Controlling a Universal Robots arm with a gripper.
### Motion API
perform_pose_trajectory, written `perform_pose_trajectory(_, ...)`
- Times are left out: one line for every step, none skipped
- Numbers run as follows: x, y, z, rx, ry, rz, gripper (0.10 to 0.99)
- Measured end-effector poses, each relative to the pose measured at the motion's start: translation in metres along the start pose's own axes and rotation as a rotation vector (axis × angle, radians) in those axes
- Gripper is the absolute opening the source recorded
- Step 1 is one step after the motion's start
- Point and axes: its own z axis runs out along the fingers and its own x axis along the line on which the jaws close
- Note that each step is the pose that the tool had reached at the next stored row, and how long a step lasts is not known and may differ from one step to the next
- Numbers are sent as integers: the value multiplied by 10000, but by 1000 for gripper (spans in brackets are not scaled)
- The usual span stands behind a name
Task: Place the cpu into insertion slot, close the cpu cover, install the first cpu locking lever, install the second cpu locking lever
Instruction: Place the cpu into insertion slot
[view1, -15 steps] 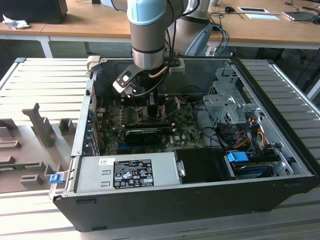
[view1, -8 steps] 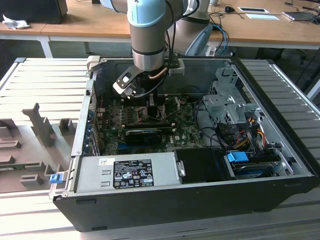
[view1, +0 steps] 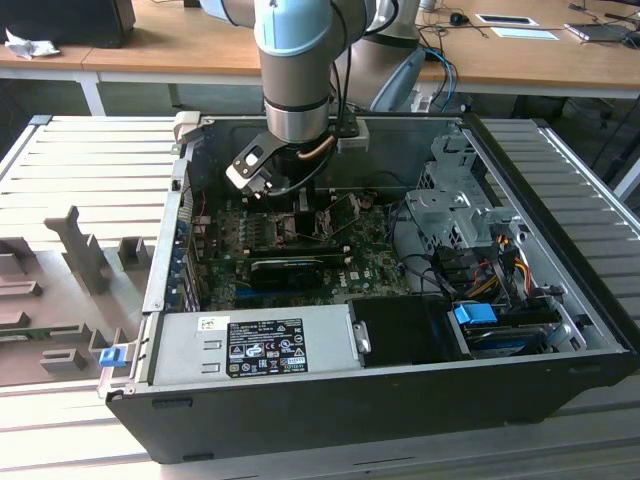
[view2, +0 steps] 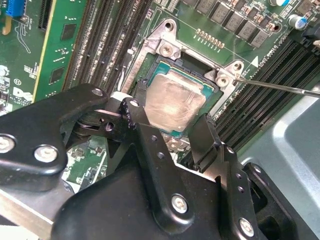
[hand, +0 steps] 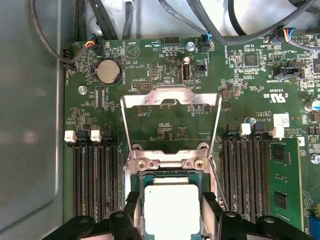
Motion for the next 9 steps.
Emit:
perform_pose_trajectory(0, 1, -11, 1, -2, 0, 604)
perform_pose_trajectory(1, 2, -24, 0, -6, -1, 604)
perform_pose_trajectory(1, 4, -42, 3, -17, -1, 604)
perform_pose_trajectory(3, 7, -86, 9, -87, -6, 588)
perform_pose_trajectory(3, 9, -100, 9, -116, -9, 525)
perform_pose_trajectory(3, 10, -111, 10, -132, -11, 459)
perform_pose_trajectory(4, 11, -123, 10, -151, -13, 400)
perform_pose_trajectory(4, 11, -124, 9, -149, -12, 337)
perform_pose_trajectory(4, 11, -127, 11, -152, -12, 278)
